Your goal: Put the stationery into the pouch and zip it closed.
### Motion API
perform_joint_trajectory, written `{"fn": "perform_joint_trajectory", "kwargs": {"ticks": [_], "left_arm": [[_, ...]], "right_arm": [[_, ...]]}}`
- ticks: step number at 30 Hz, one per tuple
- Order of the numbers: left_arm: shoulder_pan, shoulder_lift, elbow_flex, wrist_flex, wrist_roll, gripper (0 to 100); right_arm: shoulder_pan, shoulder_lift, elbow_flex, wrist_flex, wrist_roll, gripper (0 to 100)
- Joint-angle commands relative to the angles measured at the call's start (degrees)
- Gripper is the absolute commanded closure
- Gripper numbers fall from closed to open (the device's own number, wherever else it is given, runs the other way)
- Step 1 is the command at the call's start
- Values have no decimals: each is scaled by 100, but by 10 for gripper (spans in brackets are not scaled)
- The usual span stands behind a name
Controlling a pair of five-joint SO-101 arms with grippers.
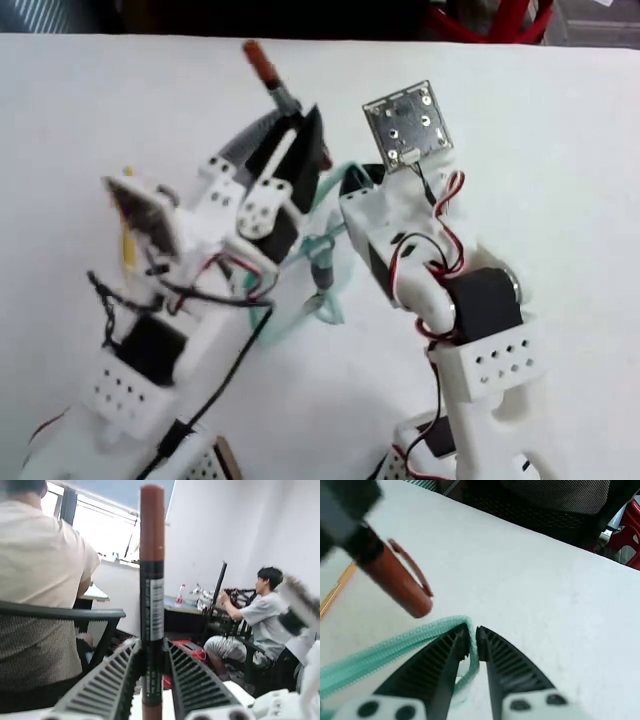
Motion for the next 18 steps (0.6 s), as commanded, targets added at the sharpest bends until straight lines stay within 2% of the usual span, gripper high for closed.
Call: {"fn": "perform_joint_trajectory", "kwargs": {"ticks": [1,5,8,11,14,18], "left_arm": [[84,-312,-738,844,-325,976],[180,-382,-1565,2382,-316,976],[242,-593,-1829,2936,-308,976],[330,-629,-1653,2848,-308,976],[374,-646,-1090,2418,-299,976],[576,-681,-668,1969,26,976]], "right_arm": [[-92,84,387,31,-44,979],[-75,84,387,22,-44,979],[-101,84,387,22,-44,979],[-101,84,387,40,-44,979],[-101,84,396,48,-44,979],[-66,84,396,48,-44,979]]}}
